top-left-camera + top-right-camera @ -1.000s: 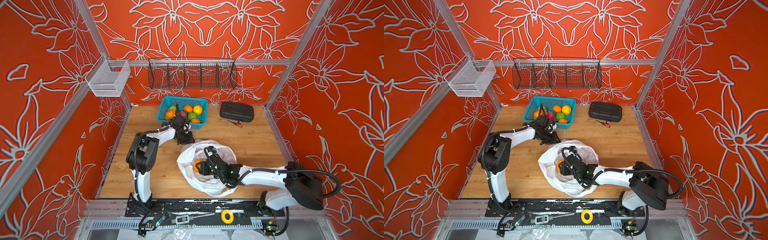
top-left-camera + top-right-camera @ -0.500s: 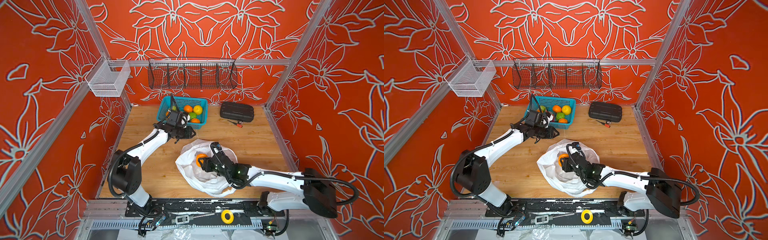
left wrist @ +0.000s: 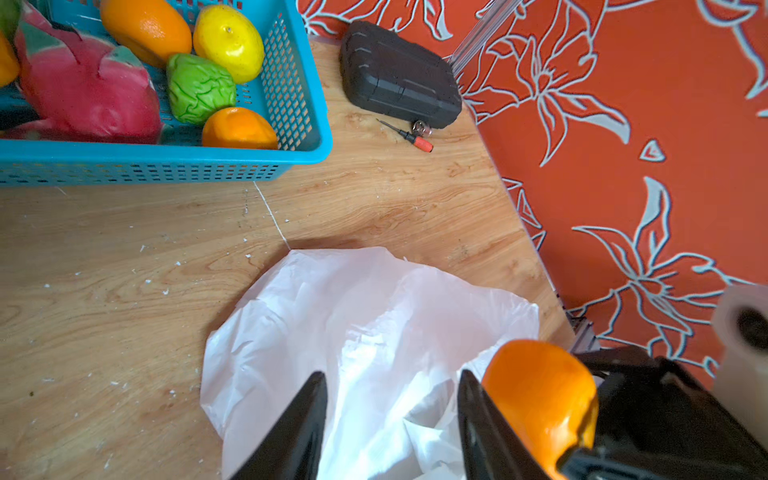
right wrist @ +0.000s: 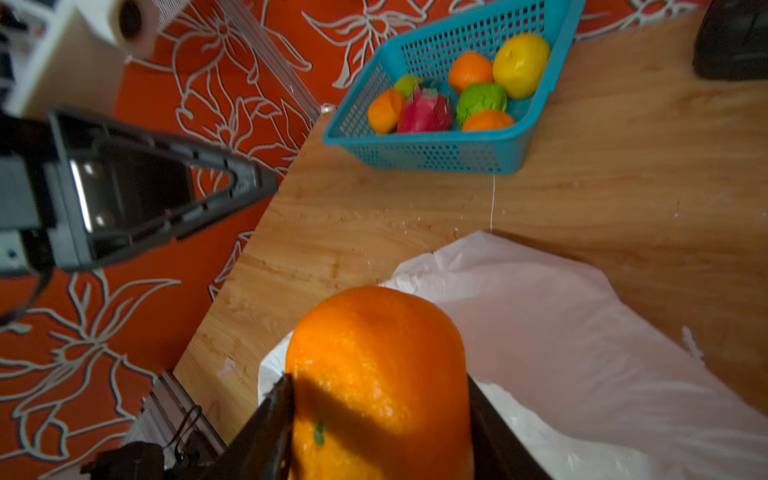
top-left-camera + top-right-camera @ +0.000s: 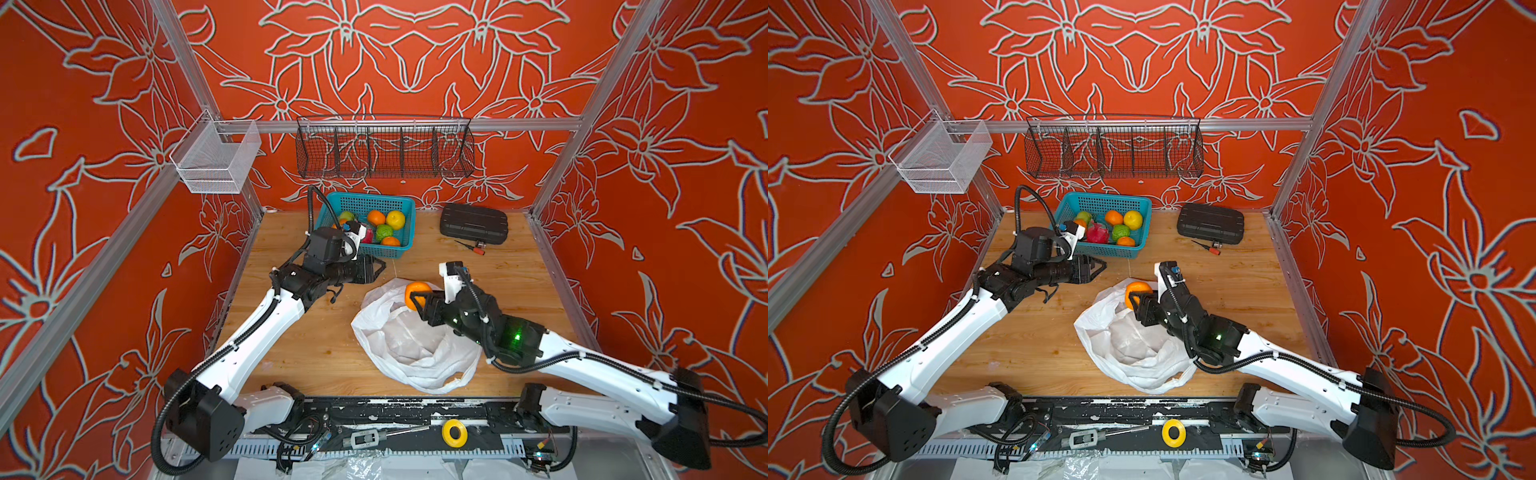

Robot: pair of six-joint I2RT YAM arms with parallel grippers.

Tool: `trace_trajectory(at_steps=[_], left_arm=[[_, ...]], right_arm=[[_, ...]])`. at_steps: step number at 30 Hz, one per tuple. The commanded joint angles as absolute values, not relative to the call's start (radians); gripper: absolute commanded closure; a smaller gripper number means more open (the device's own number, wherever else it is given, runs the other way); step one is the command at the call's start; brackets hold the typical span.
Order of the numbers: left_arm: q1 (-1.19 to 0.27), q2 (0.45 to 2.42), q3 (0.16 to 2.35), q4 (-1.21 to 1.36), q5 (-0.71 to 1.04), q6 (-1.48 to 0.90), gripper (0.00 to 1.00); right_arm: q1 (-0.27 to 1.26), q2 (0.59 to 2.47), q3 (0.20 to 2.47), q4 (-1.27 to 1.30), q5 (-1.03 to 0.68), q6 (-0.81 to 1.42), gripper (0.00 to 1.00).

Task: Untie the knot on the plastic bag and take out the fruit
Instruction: 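Lift the orange out toward the left gripper while left releases the bag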

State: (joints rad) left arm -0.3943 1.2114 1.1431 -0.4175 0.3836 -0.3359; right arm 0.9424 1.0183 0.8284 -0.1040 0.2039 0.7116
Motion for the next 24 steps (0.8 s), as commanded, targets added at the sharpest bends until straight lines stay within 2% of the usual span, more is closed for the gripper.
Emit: trace_trajectory(at_steps=[1,3,12,17,24], left_arm=[[-0.400,1.188,1.149,-0.366,0.407,-0.286,0.36],[-0.407,1.184,1.165,-0.359,0.416,-0.225,0.26],[-0.477,1.138,1.124,-0.196,0.474,0.207,0.02],[-0.486,1.222,1.213,-0.222,0.512,0.388,0.00],[-0.485,1.313,1.325,-0.243,0.415,0.528,0.02]], right_arm=[[0.850,1.016,0.921,-0.219,0.097,0.686,0.57],[0.773,1.043,0.977,-0.259,0.006,0.701,0.57],[0.565,1.237,1.231,-0.390,-0.319,0.689,0.57],[0.474,1.352,1.342,-0.395,-0.431,0.607,0.57],[0.422,1.442,1.456,-0.413,-0.453,0.609,0.57]])
